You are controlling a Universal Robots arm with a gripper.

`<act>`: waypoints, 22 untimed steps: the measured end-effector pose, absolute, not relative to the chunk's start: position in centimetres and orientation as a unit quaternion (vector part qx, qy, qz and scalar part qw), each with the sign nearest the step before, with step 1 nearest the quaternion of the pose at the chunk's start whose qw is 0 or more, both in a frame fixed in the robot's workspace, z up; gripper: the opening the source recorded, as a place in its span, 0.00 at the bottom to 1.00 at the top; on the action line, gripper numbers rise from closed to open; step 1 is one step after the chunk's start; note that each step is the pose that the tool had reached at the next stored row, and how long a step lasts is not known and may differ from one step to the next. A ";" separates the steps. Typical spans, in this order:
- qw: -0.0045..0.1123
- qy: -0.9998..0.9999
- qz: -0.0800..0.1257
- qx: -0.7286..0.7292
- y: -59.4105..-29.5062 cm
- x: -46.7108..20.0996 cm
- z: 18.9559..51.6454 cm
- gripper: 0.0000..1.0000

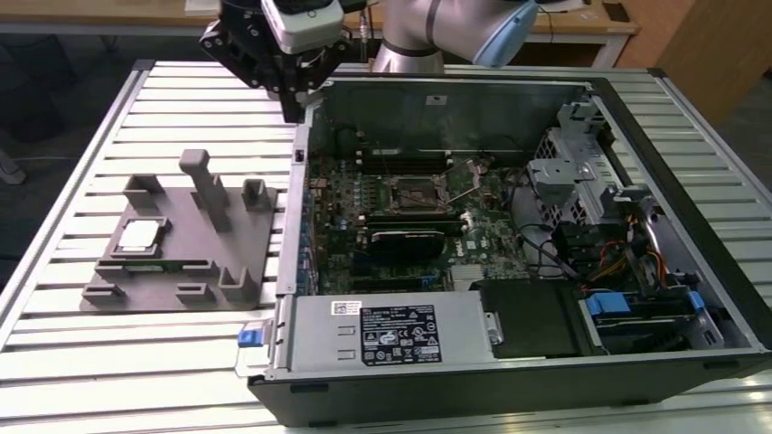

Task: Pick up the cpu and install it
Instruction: 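Reach for the cpu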

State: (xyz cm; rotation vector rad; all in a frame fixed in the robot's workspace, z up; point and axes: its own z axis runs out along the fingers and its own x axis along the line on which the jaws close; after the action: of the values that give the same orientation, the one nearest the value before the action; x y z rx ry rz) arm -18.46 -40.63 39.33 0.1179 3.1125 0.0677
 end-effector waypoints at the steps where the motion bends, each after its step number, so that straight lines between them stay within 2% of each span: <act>1: 0.013 0.999 0.022 0.038 -40.6 -18.5 39.3 0.11; 22: 0.013 0.999 0.022 0.038 -40.8 -20.4 39.3 0.11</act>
State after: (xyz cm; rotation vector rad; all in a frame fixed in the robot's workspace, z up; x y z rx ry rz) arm -20.44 -40.81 39.33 0.1179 3.1125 0.0677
